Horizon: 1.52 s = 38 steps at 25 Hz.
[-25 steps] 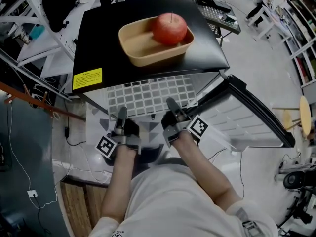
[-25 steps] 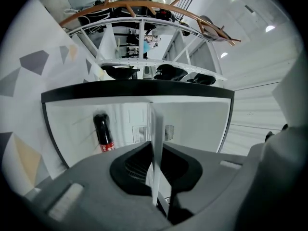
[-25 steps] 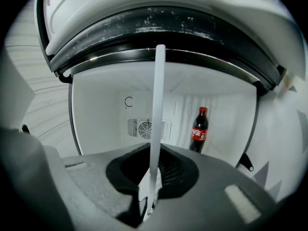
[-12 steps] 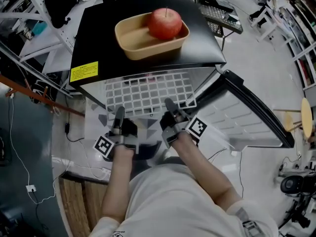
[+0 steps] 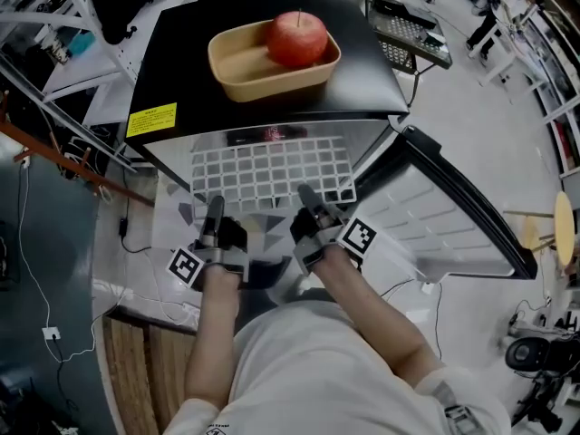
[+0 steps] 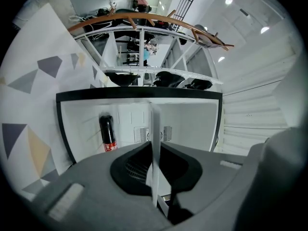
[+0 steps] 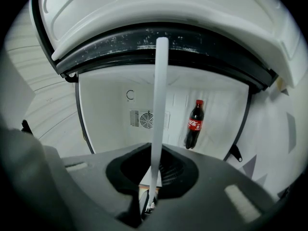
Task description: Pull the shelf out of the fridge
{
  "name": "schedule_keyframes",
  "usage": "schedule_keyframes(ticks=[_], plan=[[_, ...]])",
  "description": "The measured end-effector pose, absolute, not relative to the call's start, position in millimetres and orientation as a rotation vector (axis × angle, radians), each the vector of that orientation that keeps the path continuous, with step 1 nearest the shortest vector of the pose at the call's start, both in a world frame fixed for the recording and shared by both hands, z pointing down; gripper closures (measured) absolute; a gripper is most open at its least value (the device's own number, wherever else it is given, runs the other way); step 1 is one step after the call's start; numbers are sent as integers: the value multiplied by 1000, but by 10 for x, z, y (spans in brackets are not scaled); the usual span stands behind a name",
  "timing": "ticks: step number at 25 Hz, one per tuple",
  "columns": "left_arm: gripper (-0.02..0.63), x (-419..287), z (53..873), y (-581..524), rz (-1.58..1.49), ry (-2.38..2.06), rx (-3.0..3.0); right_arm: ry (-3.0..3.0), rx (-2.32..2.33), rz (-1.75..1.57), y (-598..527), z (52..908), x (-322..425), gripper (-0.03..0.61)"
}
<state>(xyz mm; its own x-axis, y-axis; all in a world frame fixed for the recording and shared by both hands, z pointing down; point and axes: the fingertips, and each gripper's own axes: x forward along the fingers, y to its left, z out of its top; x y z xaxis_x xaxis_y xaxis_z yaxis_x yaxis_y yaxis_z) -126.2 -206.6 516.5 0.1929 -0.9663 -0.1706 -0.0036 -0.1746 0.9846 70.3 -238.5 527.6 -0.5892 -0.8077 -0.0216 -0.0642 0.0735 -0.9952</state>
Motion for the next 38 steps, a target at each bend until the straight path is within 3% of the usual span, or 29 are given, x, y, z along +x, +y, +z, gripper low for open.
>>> schedule_keyframes(ticks=[38], plan=[[584, -1126, 5236, -1518, -1275, -1060, 1385, 1849, -725, -1652, -1965, 5318, 816, 551]])
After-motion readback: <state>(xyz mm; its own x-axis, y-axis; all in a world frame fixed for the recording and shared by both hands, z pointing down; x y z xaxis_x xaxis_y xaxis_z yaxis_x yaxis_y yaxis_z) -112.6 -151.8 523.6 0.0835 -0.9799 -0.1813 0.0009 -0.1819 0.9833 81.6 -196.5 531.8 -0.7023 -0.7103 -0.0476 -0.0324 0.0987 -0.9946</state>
